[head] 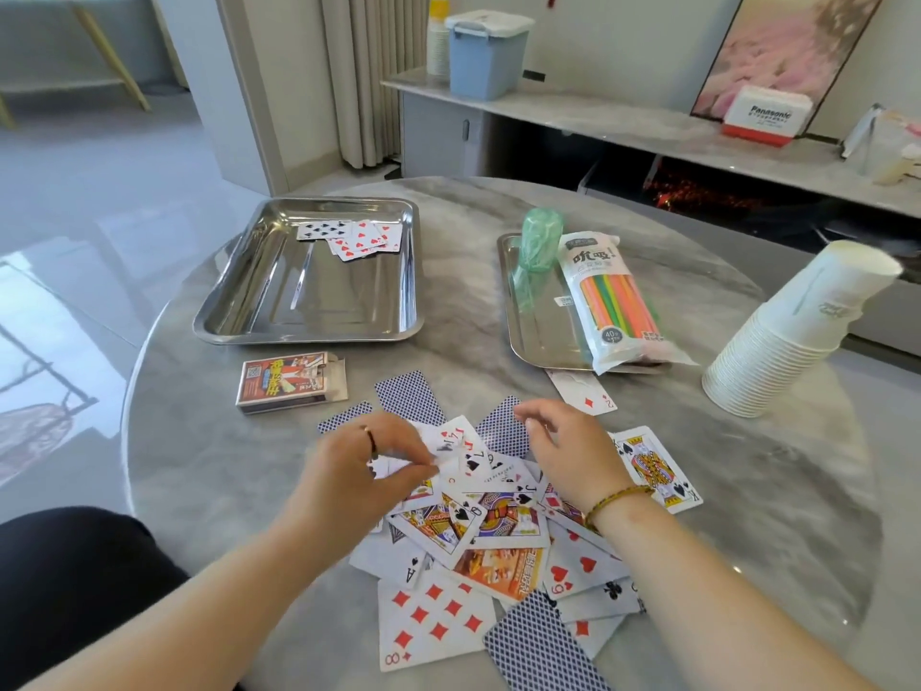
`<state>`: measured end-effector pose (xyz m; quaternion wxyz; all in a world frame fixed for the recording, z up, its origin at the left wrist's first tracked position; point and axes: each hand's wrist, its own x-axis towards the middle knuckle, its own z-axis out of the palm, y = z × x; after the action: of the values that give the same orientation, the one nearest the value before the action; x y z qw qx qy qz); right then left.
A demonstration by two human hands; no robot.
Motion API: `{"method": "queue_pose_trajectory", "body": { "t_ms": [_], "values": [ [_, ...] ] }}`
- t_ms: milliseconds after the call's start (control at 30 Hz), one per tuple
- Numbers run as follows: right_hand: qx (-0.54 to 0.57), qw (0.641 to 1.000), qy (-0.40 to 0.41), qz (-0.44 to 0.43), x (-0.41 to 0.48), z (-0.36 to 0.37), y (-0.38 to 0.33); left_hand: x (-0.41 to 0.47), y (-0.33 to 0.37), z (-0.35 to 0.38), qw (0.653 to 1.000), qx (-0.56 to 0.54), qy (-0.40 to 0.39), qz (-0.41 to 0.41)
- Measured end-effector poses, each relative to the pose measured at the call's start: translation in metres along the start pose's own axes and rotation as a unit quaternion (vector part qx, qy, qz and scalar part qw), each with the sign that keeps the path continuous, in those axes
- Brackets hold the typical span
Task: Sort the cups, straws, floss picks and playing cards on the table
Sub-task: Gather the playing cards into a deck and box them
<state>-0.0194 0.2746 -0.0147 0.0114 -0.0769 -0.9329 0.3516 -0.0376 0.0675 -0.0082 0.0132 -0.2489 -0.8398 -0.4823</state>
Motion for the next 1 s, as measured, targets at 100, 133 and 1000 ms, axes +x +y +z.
{"method": "queue_pose_trajectory", "body": {
  "t_ms": [100,133,1000],
  "values": [
    [-0.128,0.991,-0.033,-0.032,0.003,-0.001,0.009,-0.014,-0.003,0.034,0.993,0.036,-0.107,0.022],
    [-0.15,0.987,-0.046,-0.03,0.005,-0.001,0.014,-0.016,-0.006,0.042,0.989,0.057,-0.133,0.03],
    [-0.298,0.929,-0.216,0.051,0.052,-0.005,0.001,0.065,-0.051,-0.026,0.868,0.365,-0.301,-0.151]
  ]
}}
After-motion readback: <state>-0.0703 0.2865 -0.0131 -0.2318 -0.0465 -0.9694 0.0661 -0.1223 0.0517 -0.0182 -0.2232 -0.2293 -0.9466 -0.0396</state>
